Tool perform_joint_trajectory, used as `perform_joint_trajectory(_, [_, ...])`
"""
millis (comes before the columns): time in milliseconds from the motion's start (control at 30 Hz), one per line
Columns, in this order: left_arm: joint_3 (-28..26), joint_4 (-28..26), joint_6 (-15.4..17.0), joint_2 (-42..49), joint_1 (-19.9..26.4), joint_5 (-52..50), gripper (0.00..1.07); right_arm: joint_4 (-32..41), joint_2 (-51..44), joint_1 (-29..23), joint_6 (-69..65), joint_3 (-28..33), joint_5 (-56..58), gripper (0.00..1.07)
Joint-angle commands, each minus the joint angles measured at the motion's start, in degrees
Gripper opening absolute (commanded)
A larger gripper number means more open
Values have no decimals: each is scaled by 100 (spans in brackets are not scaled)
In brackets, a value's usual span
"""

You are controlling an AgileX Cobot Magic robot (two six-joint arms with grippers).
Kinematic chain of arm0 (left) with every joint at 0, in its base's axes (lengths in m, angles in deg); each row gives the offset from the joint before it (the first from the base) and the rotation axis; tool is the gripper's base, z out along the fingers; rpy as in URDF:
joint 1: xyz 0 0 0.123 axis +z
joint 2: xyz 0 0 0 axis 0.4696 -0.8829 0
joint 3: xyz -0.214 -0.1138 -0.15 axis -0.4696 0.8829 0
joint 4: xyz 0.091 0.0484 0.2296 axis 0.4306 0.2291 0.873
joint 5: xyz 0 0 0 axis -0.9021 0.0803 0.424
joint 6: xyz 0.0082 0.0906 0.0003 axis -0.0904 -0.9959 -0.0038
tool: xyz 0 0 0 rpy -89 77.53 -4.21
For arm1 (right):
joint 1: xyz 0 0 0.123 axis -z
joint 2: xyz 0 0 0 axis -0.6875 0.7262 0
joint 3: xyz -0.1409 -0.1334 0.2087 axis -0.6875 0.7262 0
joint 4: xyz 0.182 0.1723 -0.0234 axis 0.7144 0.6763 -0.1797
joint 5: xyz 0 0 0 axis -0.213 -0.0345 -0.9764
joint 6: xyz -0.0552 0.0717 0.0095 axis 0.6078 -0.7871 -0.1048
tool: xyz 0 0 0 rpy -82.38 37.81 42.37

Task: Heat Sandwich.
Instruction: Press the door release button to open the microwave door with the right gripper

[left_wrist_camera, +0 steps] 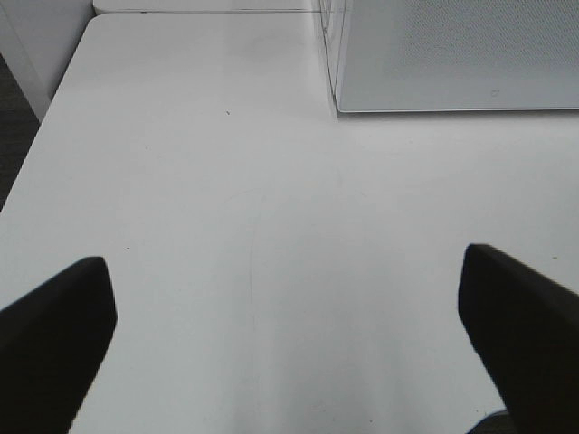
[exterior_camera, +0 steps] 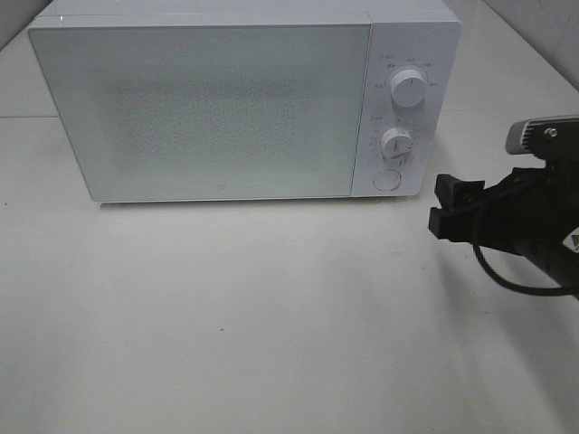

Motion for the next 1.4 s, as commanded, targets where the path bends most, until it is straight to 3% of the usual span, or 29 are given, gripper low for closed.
perform_joint_trajectory(33, [34, -11, -6, 160, -23, -52, 98, 286, 178, -275, 74, 6, -275, 76])
perform_joint_trajectory(333, [34, -11, -6, 160, -23, -52, 98, 1197, 688, -1186, 34, 6, -567, 76])
perform_joint_trajectory(700, [34, -11, -6, 160, -23, -52, 98, 1409, 699, -1387, -470, 6, -642, 75])
perform_joint_trajectory(933, [34, -11, -6, 160, -23, -52, 98, 1409, 699, -1387, -2235, 6, -653, 75])
perform_joint_trajectory(1400, [34, -11, -6, 160, -23, -52, 98, 1404, 699, -1387, -7317, 6, -653, 71])
